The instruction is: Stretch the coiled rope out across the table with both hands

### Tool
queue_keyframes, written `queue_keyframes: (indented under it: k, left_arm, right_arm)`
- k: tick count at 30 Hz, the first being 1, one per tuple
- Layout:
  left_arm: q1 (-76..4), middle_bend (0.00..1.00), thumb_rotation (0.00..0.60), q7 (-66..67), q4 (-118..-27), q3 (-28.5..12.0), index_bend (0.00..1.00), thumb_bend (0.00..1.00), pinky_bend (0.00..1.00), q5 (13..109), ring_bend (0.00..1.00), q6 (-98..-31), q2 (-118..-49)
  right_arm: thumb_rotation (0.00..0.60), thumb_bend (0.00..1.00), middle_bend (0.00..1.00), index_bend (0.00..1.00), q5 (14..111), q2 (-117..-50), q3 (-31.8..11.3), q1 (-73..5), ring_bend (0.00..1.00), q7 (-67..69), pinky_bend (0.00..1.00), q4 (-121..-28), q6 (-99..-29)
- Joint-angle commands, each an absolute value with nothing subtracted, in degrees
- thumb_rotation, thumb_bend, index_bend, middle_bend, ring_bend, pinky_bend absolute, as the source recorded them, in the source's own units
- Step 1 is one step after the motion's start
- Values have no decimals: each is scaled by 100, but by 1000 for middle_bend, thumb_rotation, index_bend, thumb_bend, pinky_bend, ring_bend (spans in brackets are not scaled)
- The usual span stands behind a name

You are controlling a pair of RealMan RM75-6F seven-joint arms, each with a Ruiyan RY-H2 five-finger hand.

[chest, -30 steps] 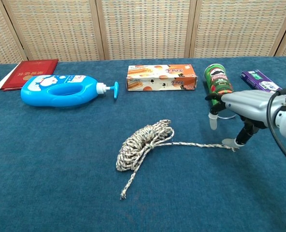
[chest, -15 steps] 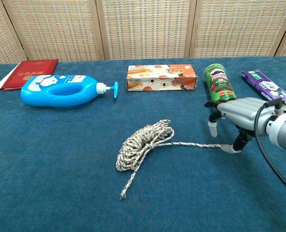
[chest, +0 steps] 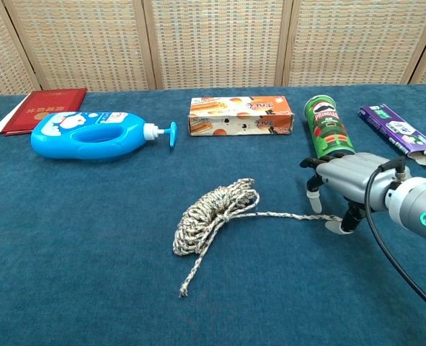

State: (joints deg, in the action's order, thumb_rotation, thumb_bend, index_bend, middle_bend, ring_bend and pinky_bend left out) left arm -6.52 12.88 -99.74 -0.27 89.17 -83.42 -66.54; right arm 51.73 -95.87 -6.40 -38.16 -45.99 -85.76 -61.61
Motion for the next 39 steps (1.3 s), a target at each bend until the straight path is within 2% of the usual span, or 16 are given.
queue_keyframes:
  k: [1,27,34,39]
  left_arm:
    - [-652,0,600,1282,-9972,-28,0,0,0,8916,0,-8345,-6651]
    - [-675,0,600,1279,-9989,1,0,0,0,8917,0,-8304,-6643]
    - [-686,0,600,1288,-9977,7,0,0,0,8916,0,-8285,-6648]
    - [-705,0,600,1306,-9978,3,0,0,0,8914,0,-8260,-6659]
  right_arm:
    - [600,335,0,493,5168,-9592,-620,-3828,0,-4634,0,-8563,-6183]
    - [600,387,0,555,5274,-9725,-501,-3824,0,-4634,0,-8323,-6232]
    - [600,427,0,647,5328,-9761,-502,-3829,0,-4618,0,-8267,-6251]
    - [600,434,0,649,5388,-9741,-527,-3824,0,-4560,0,-8301,-6279]
